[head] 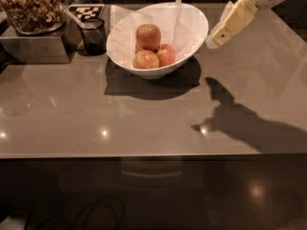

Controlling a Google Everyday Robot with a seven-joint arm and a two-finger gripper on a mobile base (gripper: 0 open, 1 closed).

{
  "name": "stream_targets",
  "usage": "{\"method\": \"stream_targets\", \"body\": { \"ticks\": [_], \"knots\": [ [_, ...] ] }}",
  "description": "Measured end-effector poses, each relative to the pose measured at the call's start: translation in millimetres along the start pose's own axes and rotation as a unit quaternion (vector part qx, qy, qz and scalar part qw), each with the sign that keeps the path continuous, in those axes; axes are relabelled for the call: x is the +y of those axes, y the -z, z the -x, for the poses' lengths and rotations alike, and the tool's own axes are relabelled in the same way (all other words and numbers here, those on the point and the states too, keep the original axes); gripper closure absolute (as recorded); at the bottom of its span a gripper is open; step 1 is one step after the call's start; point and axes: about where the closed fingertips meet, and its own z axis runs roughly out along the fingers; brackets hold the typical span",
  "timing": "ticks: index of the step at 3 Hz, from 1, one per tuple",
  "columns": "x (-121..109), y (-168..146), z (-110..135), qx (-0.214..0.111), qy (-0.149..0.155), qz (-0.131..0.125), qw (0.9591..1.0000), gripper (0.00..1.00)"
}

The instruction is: Pick apple from white bowl

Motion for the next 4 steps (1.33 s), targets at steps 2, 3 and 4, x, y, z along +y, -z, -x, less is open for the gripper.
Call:
{"method": "stream_targets", "body": {
  "ticks": [2, 3, 4],
  "knots": [
    [3, -85, 67, -0.052, 0.052, 0.094, 0.9929, 0.0],
    [4, -88, 73, -0.054, 0.056, 0.097, 0.9922, 0.0],
    [6, -100, 81, -0.08, 0.064, 0.103, 0.9894, 0.0]
  ]
}}
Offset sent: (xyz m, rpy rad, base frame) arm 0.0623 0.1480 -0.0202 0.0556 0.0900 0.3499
